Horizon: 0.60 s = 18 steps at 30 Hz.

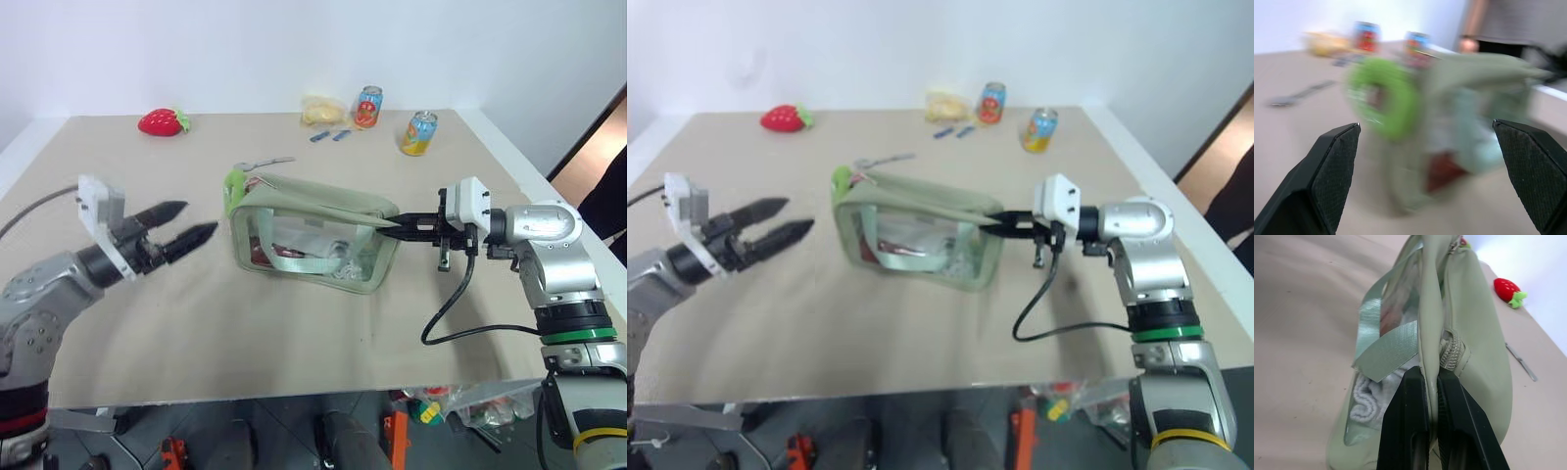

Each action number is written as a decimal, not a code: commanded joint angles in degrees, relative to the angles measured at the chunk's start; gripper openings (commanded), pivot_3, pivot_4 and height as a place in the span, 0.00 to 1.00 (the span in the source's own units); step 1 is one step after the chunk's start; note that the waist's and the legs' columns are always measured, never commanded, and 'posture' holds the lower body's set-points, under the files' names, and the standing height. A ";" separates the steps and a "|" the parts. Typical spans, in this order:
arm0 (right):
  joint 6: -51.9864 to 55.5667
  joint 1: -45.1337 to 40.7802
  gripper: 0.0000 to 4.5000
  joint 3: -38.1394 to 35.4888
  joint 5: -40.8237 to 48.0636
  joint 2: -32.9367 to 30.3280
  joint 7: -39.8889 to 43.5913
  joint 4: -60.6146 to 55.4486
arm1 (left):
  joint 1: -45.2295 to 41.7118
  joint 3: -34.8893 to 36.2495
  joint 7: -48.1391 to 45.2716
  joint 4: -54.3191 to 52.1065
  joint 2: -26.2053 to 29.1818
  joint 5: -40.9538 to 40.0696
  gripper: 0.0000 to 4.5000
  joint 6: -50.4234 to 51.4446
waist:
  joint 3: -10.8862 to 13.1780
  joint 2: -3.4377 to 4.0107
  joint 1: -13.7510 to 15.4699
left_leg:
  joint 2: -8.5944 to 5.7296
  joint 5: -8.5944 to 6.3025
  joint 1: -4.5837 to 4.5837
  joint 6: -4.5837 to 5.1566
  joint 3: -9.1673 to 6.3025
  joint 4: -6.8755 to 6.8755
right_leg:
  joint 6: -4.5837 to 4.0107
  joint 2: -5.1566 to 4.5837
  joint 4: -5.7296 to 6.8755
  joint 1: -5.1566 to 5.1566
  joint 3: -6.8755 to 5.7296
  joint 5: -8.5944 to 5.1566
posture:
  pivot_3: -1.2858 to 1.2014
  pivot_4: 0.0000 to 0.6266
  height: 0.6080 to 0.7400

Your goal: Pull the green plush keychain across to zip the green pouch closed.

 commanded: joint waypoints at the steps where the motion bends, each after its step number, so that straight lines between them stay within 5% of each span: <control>1: 0.22 0.35 0.01 -1.10 -0.04 -0.22 -1.39 -1.64 | -5.02 -3.28 1.67 5.97 -1.96 4.88 1.00 -1.67 | 0.00 0.01 0.01 | -0.01 0.01 0.02 0.00 0.01 0.00 | 0.02 -0.01 0.00 0.03 0.02 0.02 | 0.52 0.24 1.00; 10: 0.77 1.09 0.01 -1.25 -0.20 -0.68 -3.12 -3.79 | -16.67 -1.86 -1.18 23.40 -11.19 0.28 1.00 2.96 | 0.00 0.00 -0.01 | -0.02 0.01 -0.02 -0.02 0.00 -0.04 | 0.29 0.01 0.01 -0.01 0.03 0.21 | 0.52 0.24 1.00; 18: 1.00 1.26 0.01 -1.17 -0.38 -0.98 -3.63 -4.65 | -22.07 -0.84 -5.28 31.37 -12.23 -1.58 1.00 7.61 | 0.00 0.00 -0.03 | -0.03 0.02 -0.05 -0.02 -0.04 -0.03 | 0.31 0.02 0.01 -0.01 0.02 0.22 | 0.52 0.24 1.00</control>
